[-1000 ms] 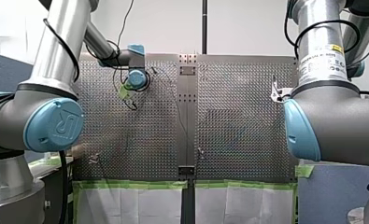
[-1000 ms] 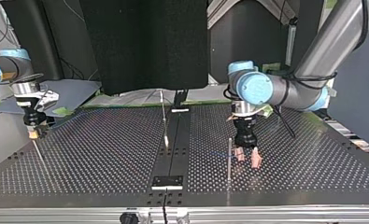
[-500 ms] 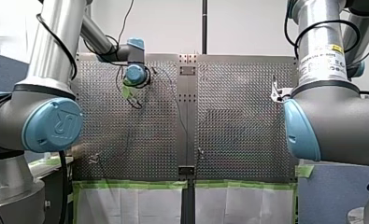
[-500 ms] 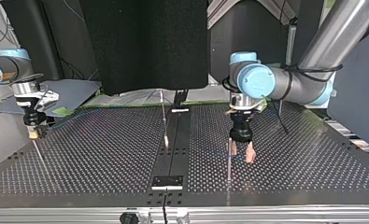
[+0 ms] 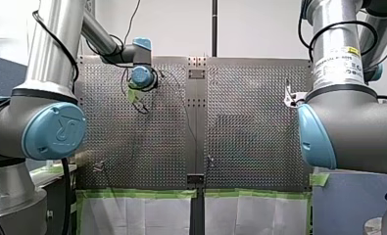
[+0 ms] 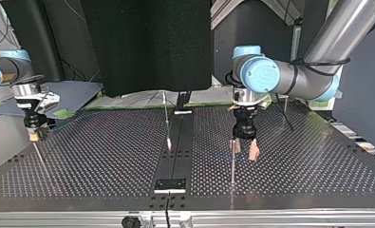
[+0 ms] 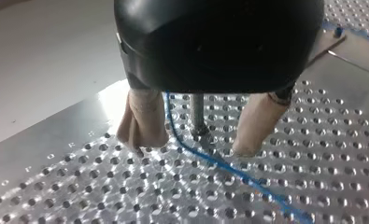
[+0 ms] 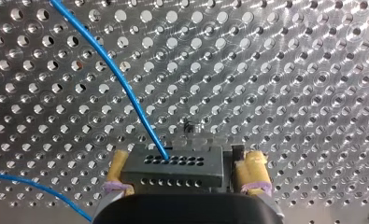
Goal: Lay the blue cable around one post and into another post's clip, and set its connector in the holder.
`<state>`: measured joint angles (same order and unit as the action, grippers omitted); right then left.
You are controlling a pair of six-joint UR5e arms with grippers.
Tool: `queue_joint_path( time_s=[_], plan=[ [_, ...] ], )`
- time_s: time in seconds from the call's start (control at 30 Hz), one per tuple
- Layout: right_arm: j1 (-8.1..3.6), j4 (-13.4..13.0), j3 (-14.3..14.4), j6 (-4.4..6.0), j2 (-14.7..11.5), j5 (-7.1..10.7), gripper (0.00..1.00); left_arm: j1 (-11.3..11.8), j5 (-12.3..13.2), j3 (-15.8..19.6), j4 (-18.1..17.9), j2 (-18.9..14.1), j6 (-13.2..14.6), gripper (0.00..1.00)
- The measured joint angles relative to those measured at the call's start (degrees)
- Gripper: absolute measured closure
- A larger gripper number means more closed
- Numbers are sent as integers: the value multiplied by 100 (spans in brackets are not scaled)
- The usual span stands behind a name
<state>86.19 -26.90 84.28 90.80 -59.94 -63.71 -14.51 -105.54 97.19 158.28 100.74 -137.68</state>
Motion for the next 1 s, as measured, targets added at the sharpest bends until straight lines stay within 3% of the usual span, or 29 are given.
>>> queue_joint_path(
  time_s=[0.23, 0.4, 0.63, 0.8, 1.0],
  plan=[
    [0, 0, 0, 0, 0, 0, 0, -65, -254, 47, 62, -52, 230, 0],
    [0, 0, 0, 0, 0, 0, 0, -85, -215, 213, 81, -234, 293, 0],
    [0, 0, 0, 0, 0, 0, 0, -112, -191, 575, 361, -605, 616, 0],
    [0, 0, 0, 0, 0, 0, 0, -98, -32, 739, 629, -881, 891, 0],
    [0, 0, 0, 0, 0, 0, 0, -72, 253, 498, 968, -1220, 1230, 0]
  ],
)
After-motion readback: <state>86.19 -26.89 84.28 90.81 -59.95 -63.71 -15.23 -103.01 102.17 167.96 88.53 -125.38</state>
